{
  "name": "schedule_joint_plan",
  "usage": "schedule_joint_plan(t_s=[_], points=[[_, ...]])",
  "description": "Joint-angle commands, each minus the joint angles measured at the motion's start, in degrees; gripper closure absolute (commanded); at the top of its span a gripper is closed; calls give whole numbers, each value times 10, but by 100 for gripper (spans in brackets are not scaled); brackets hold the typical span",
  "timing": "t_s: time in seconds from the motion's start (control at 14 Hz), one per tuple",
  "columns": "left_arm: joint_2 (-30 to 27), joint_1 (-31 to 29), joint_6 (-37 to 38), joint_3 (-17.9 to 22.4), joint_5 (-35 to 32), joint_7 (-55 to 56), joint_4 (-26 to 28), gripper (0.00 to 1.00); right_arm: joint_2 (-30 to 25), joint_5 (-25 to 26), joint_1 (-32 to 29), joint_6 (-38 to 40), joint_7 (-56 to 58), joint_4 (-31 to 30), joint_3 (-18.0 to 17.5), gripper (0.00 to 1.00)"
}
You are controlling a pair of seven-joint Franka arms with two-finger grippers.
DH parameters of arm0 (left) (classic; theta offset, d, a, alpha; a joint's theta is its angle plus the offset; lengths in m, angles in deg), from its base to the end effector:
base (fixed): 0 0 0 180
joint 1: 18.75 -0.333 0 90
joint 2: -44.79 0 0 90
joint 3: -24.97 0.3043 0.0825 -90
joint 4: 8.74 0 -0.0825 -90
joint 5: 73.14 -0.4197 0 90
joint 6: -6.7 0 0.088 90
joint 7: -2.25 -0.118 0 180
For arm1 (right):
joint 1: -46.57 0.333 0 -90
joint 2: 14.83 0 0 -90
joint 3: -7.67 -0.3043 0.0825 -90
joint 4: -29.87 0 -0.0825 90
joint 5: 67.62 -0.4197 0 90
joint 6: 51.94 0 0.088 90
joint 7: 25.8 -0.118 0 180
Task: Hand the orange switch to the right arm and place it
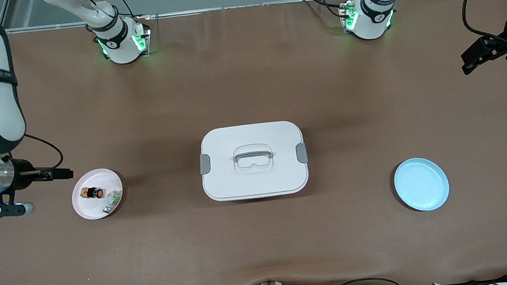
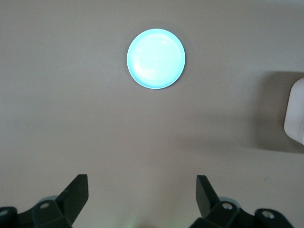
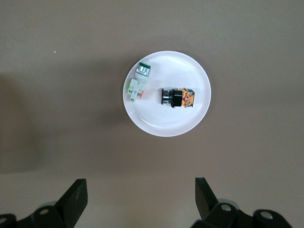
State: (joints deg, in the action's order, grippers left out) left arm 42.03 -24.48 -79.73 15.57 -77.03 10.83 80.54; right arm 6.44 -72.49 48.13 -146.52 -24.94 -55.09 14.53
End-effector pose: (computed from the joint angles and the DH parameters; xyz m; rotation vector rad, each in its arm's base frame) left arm 0.5689 -0.0303 0.6306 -3.0630 -0.1380 -0.0090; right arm 0.6743 -0.0440 0.4167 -3.0730 0.1370 0.3057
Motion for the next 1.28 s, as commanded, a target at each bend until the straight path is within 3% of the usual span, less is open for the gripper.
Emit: schedule_joint_plan(t_s=[0.0, 0.28, 0.5, 0.93, 1.21], points=[[4, -2, 5, -2, 12, -14, -11, 0, -89, 9, -3, -51, -9, -99, 0, 0], [-1, -1, 13, -3, 31, -44, -9, 0, -221, 43, -1, -127, -9, -227, -2, 0], [-6, -1, 13, -6, 32, -47, -8, 0, -281, 51, -1, -133, -9, -260, -2, 0], [-15, -2, 13, -12, 41, -48, -3, 0, -278, 51, -3, -128, -9, -198, -2, 0], [-11, -6, 16, -11, 54, -50, -9, 0, -218, 51, -5, -60, -4, -82, -2, 0]])
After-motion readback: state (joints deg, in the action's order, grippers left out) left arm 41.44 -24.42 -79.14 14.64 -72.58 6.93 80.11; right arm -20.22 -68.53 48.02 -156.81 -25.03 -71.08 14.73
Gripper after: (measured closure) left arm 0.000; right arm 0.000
